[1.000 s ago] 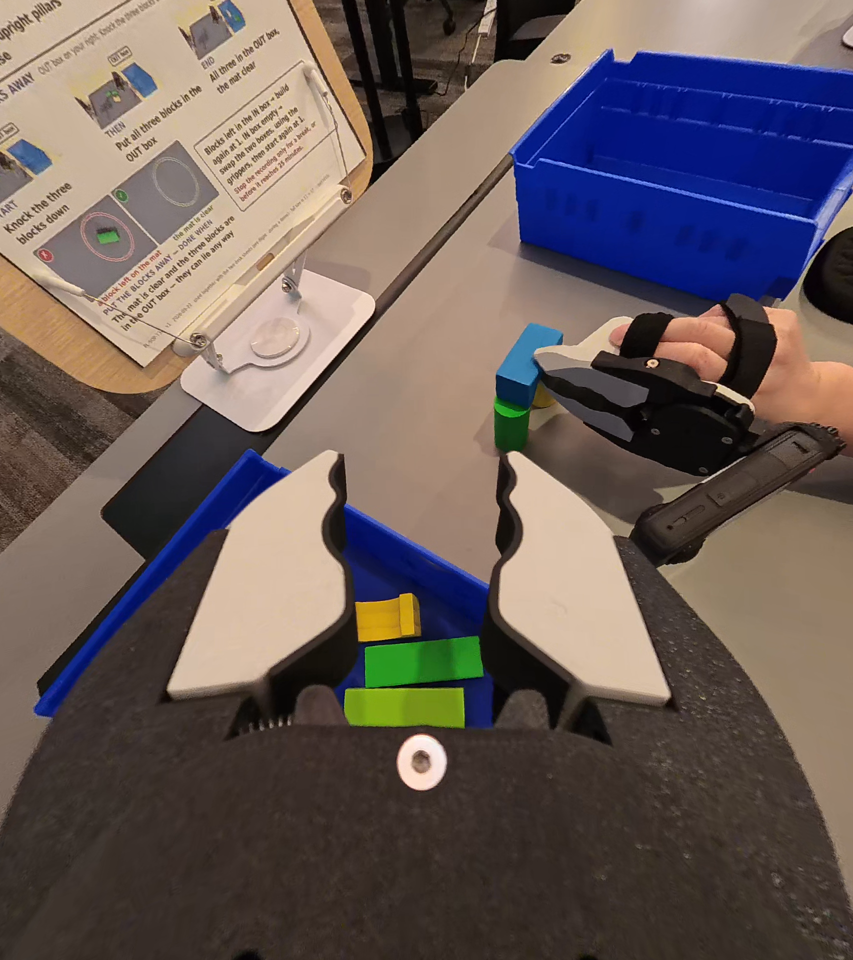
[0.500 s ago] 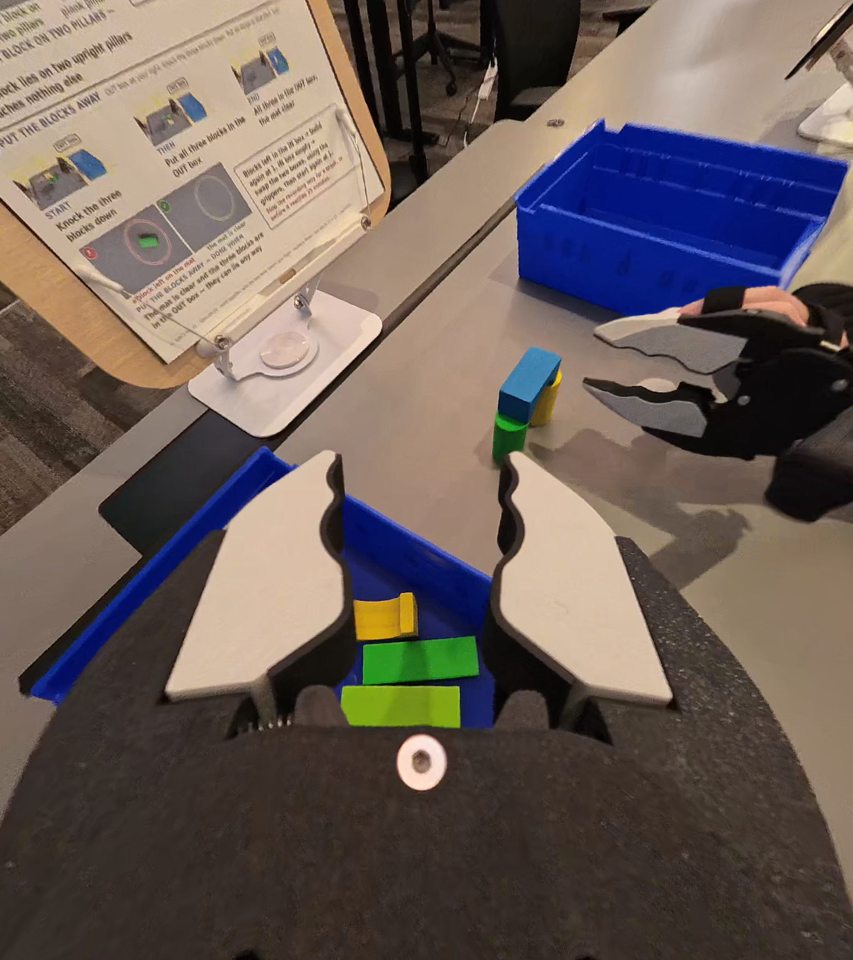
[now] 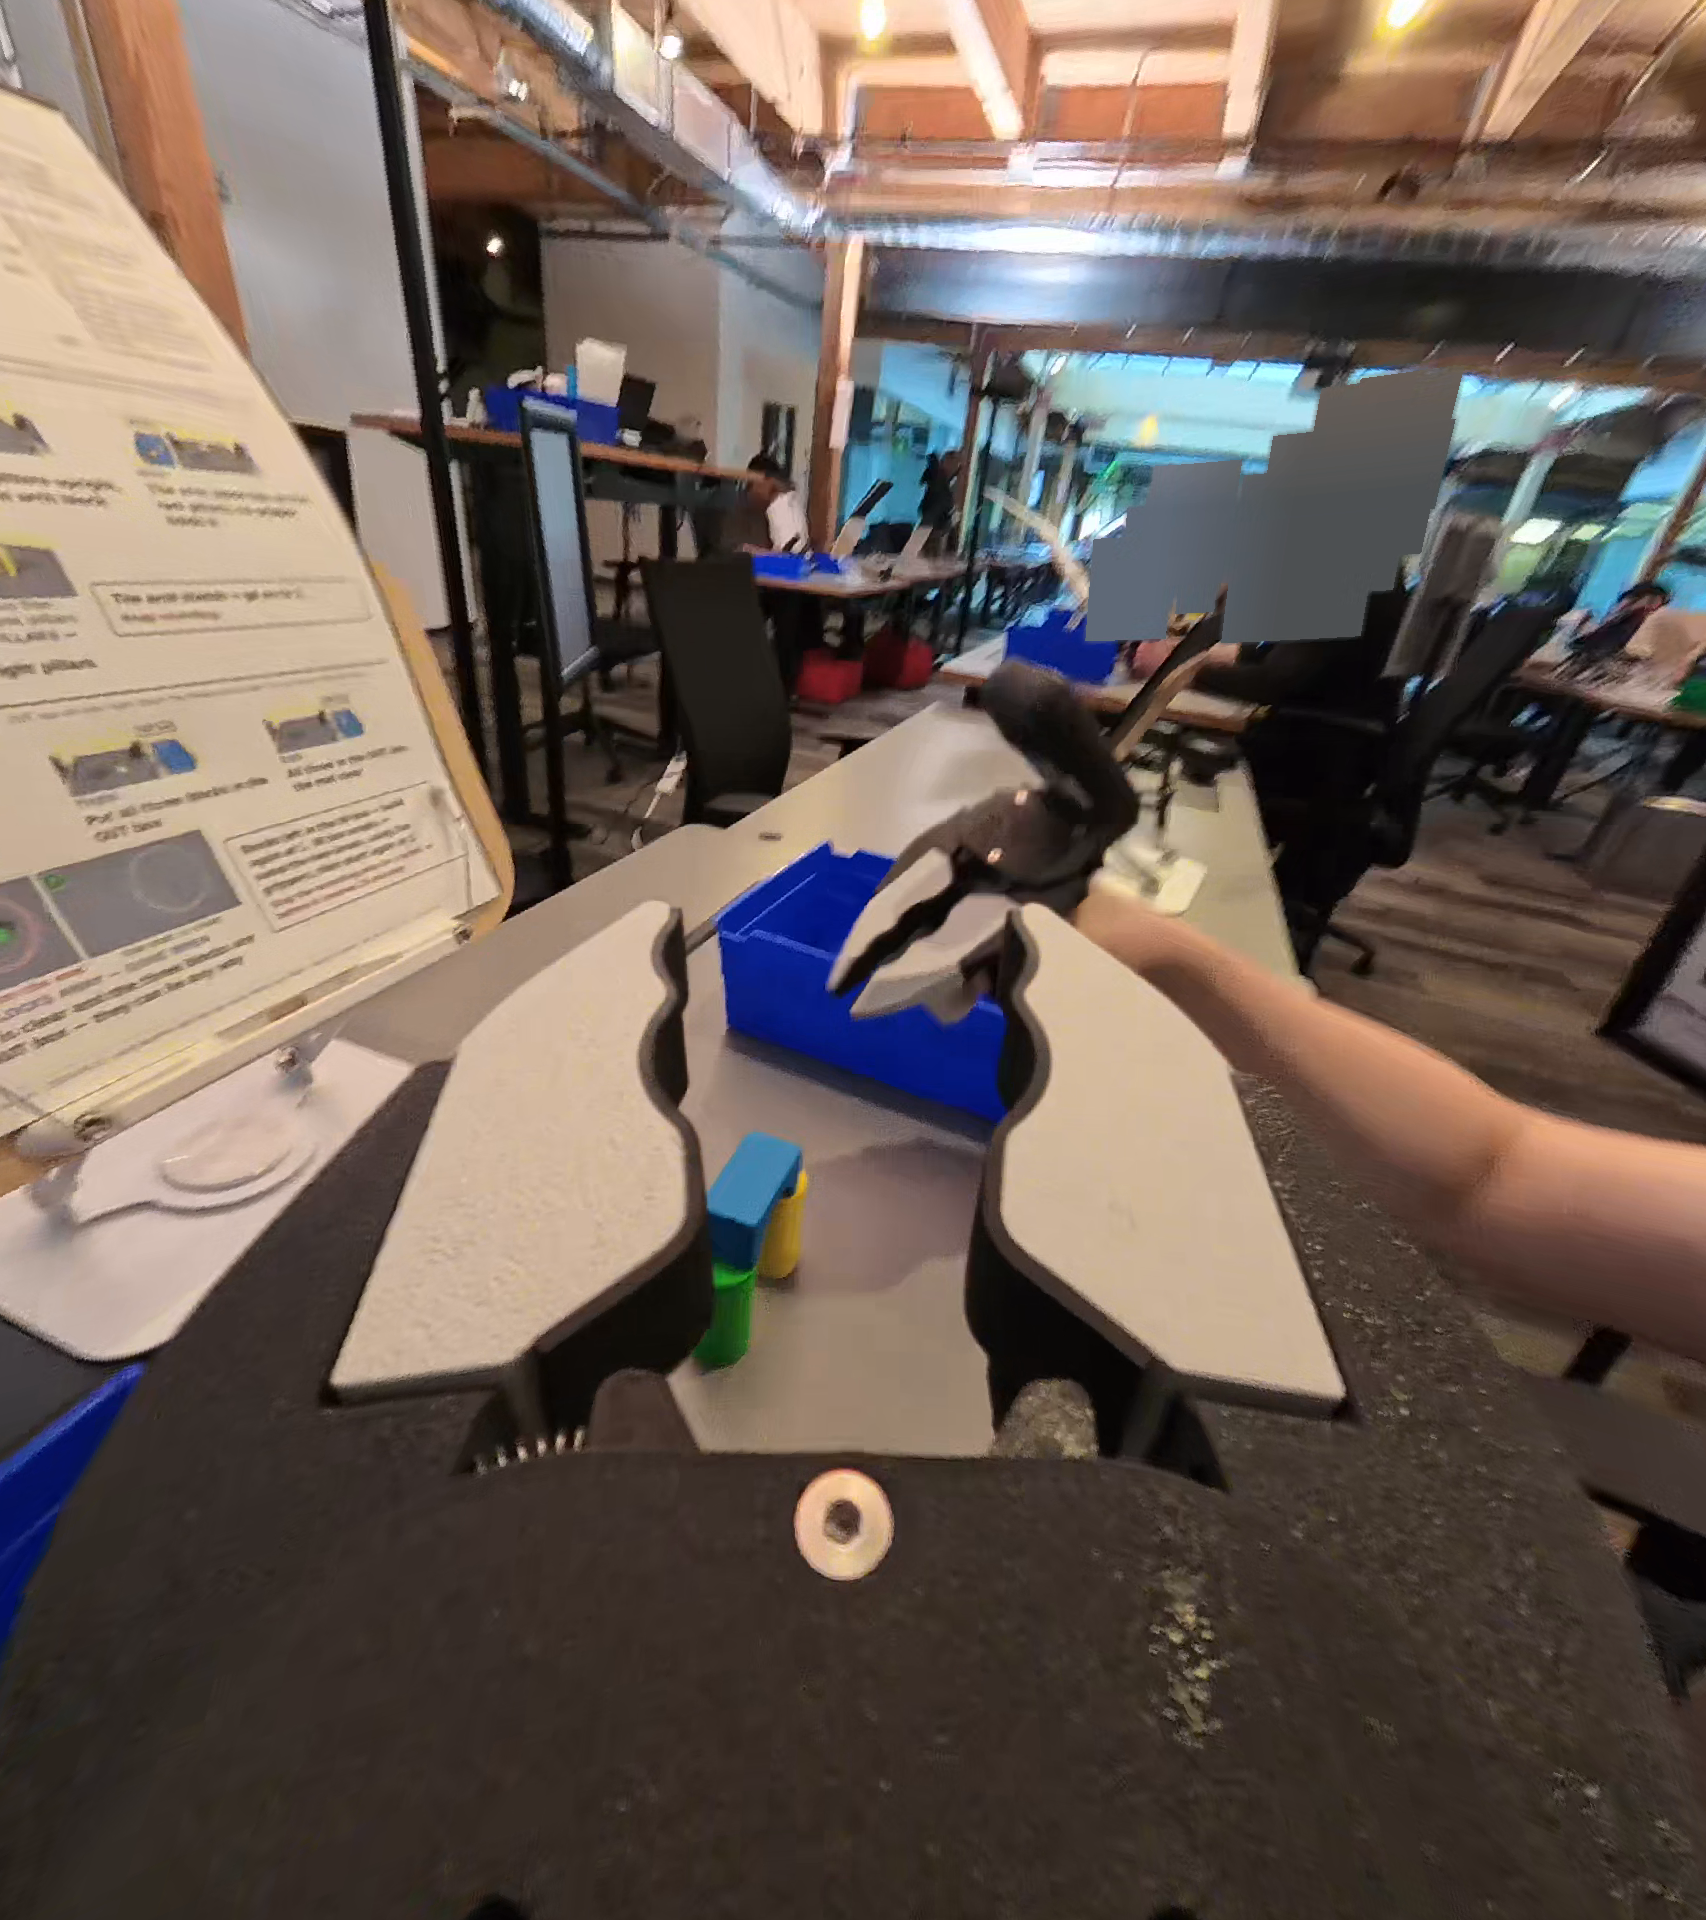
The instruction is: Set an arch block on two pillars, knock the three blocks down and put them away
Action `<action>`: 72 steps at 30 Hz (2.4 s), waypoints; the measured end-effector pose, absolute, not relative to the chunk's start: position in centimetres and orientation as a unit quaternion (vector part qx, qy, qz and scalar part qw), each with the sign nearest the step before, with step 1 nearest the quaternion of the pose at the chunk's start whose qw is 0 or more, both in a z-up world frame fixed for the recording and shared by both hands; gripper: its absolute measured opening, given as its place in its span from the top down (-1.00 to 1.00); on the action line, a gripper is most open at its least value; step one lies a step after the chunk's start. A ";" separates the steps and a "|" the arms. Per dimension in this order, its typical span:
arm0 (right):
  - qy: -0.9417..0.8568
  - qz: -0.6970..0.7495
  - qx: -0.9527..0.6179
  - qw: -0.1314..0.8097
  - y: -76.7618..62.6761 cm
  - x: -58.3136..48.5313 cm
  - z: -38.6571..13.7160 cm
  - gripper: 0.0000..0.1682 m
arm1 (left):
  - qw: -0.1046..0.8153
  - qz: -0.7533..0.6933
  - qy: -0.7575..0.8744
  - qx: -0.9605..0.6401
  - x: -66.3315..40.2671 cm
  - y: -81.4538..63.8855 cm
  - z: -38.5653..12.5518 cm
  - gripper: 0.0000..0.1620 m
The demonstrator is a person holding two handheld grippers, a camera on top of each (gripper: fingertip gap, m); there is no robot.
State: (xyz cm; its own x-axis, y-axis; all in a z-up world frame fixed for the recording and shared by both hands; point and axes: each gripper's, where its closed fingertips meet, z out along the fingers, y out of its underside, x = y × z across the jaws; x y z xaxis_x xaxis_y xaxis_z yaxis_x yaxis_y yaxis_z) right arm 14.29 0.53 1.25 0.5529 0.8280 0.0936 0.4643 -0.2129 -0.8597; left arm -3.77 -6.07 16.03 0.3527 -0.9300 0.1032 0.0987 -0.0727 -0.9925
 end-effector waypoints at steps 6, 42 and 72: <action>-0.473 0.131 -0.783 0.381 5.5 17.8 -0.7 0.98 | 0.606 -0.350 0.382 -0.604 -2.3 -4.7 14.3 0.65; -0.532 0.143 -0.832 -0.066 2.2 13.5 -13.9 0.99 | 0.575 -0.322 0.435 -0.614 -0.7 -6.4 13.1 1.00; -0.333 0.092 -0.868 0.356 -9.8 12.3 -14.9 0.09 | 0.557 -0.297 0.426 -0.648 -3.2 -7.5 13.5 0.96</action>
